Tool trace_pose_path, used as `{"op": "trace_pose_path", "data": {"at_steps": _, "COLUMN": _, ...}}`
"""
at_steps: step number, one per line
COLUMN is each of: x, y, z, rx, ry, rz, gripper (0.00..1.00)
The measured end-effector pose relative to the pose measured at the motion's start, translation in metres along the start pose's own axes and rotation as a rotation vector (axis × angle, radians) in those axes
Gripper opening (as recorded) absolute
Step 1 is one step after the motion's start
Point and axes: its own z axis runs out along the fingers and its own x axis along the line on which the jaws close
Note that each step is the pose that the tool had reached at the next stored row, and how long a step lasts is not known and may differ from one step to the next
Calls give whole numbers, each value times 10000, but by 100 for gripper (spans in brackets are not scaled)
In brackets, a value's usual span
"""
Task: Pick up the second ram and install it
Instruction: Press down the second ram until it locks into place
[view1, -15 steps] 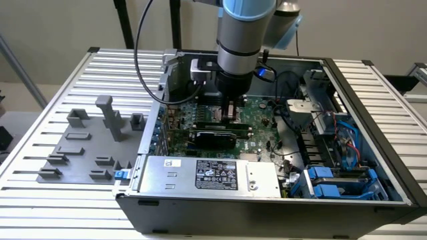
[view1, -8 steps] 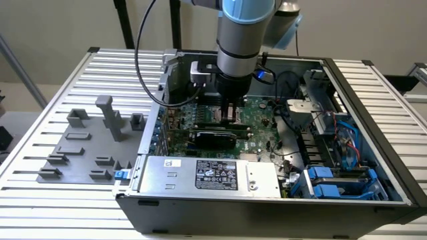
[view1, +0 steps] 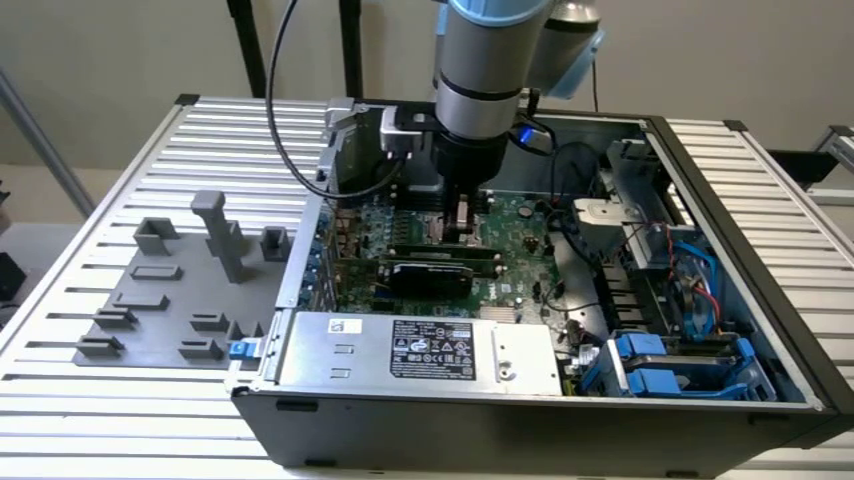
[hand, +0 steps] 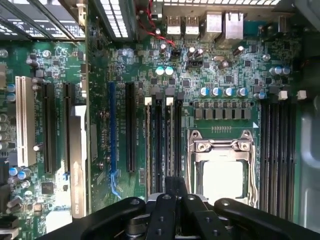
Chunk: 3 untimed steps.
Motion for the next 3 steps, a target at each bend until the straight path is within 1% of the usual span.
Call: {"op": "trace_pose_path", "data": {"at_steps": 3, "x": 0, "y": 0, "z": -1, "rx": -1, "ry": 2, "rz": 0, "gripper": 0}}
